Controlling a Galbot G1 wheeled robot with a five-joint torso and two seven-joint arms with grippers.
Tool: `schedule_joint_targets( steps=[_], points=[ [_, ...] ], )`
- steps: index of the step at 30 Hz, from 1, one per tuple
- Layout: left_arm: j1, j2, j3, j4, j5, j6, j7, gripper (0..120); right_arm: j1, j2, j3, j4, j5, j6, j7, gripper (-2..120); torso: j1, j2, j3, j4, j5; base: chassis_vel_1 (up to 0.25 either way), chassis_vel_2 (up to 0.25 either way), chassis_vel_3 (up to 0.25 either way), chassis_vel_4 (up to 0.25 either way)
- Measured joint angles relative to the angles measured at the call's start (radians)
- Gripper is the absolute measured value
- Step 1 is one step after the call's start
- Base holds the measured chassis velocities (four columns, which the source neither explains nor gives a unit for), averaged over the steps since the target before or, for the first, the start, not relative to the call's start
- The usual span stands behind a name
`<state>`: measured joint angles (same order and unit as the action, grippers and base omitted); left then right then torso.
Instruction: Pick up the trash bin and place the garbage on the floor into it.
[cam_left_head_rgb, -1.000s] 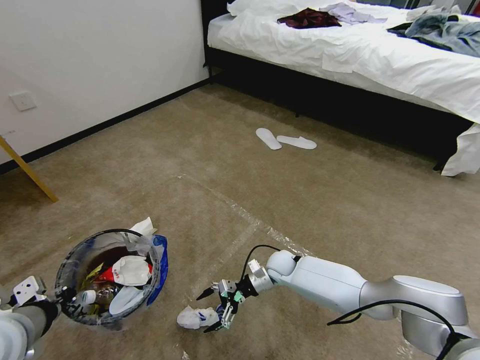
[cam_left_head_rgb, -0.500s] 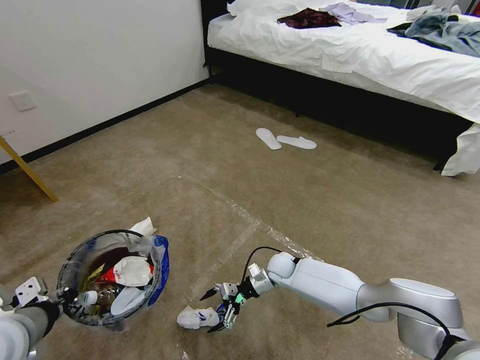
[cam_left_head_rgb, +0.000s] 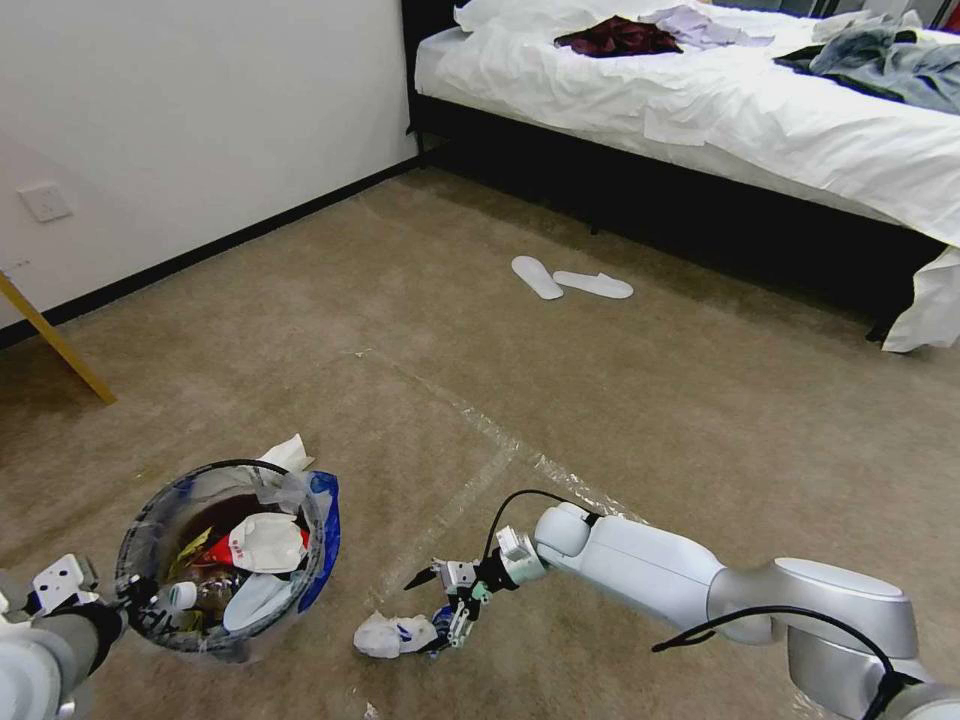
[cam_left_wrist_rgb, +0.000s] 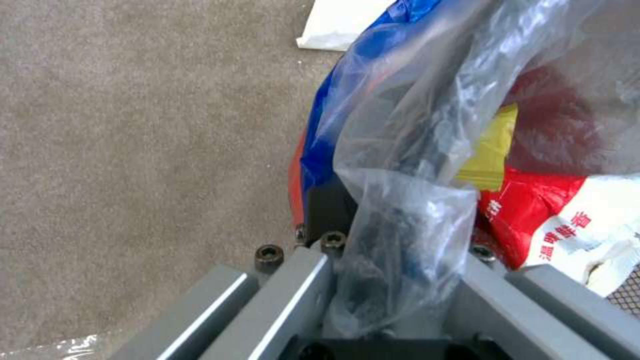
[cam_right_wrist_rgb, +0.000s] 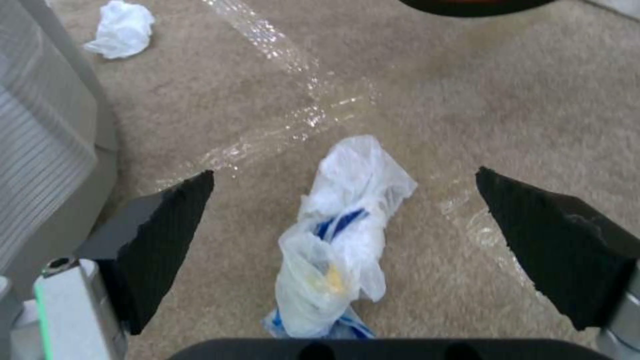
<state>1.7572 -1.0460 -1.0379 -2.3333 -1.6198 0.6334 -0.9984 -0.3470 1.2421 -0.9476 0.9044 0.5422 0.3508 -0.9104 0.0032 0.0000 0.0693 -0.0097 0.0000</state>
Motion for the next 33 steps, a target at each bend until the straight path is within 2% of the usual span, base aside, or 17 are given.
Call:
schedule_joint_targets(
  steps=[13, 33],
  points=[
    [-0.002, -0.002, 0.014, 0.001, 0.012, 0.0, 0.003, 0, -0.008, -0.002, 0.009, -0.031, 0.007, -0.061, -0.004, 100, 0.0, 0.0, 0.0, -0.0001, 0.0001, 0.0, 0.0, 0.0, 0.0],
    [-0.02, -0.008, 0.041, 0.021, 0.029, 0.0, 0.016, 0, 0.037, 0.034, -0.002, -0.116, 0.009, -0.084, -0.024, 100, 0.0, 0.0, 0.0, 0.0, 0.0, 0.0, 0.0, 0.0, 0.0]
  ],
)
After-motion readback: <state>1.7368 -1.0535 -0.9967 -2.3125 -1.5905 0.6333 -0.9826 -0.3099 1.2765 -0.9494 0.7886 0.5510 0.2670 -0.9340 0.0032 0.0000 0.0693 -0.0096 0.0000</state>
